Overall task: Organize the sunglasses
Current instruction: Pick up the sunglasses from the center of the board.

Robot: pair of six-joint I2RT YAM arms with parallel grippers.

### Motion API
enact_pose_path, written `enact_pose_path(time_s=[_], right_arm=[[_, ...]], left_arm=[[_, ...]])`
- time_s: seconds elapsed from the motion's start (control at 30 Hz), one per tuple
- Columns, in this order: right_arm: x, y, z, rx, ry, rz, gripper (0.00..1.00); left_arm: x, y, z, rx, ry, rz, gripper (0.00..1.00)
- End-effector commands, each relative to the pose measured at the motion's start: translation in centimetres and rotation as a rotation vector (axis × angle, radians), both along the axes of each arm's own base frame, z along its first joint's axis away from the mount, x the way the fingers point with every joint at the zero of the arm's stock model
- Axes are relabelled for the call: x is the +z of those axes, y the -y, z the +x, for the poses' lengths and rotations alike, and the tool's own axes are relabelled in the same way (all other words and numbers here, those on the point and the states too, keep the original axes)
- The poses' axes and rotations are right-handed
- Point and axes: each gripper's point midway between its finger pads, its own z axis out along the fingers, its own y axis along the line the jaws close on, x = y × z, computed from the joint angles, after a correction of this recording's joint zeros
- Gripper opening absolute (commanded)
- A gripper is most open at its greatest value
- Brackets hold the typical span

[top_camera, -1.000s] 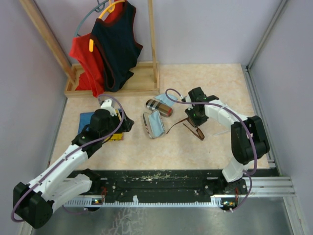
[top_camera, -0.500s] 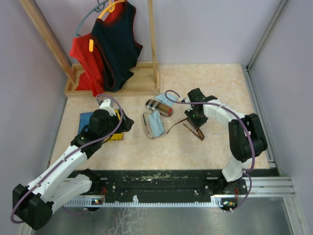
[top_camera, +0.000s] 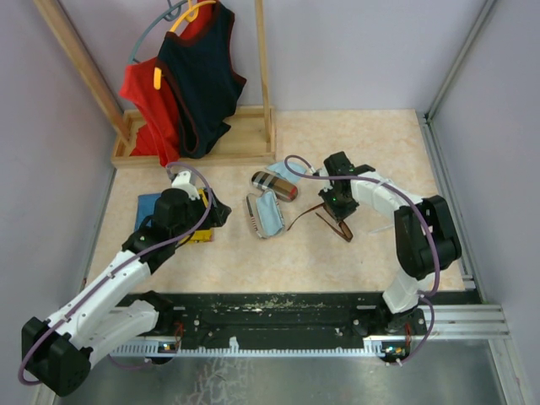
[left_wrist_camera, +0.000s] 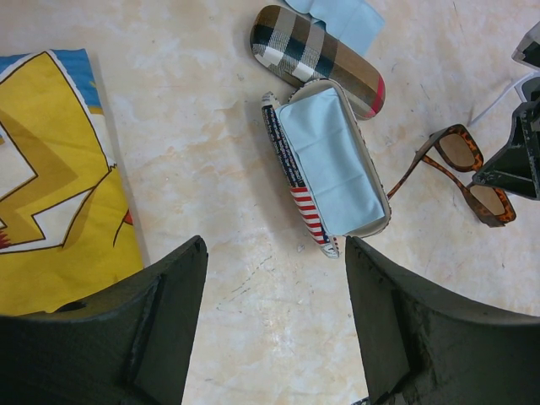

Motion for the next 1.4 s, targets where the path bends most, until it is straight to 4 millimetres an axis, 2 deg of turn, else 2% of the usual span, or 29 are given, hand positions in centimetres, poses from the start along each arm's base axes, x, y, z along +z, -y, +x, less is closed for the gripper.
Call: enact_pose_path(time_s=[0.0,0.23,0.43,0.73,1.03,1.2,1.37], right_arm=[[0.0,0.0,0.5,-0.009,0.01,0.001,0.21],[-0.4,0.3,0.4,-0.015,-0.004,-0.016,0.2],[-0.5,0.3,0.2,-0.017,-0.009,-0.016,0.12],[0.8,0.3,0.3,-0.022,0.021,-0.003,0.03],[6.1,2.8,0.2,-0.137,0.153,-0.078,0.0],[8.3,3.0,1.2,-0.256,0.263,-0.04,0.0],[9.2,2.3,2.0,-0.382,0.32,0.044,0.0]], left_arm=[[1.2,0.2,0.4,-0.004,0.028,-0.014,0.72],[1.1,0.3,0.4,-0.005,0.026,-0.016,0.72],[1.1,0.3,0.4,-0.006,0.026,-0.015,0.72],[1.4,0.4,0.5,-0.01,0.033,-0.017,0.72],[3.7,0.3,1.2,-0.01,0.085,-0.006,0.73],[5.1,0.7,1.7,-0.025,0.12,-0.005,0.73],[6.5,1.6,2.2,-0.074,0.164,-0.003,0.72]])
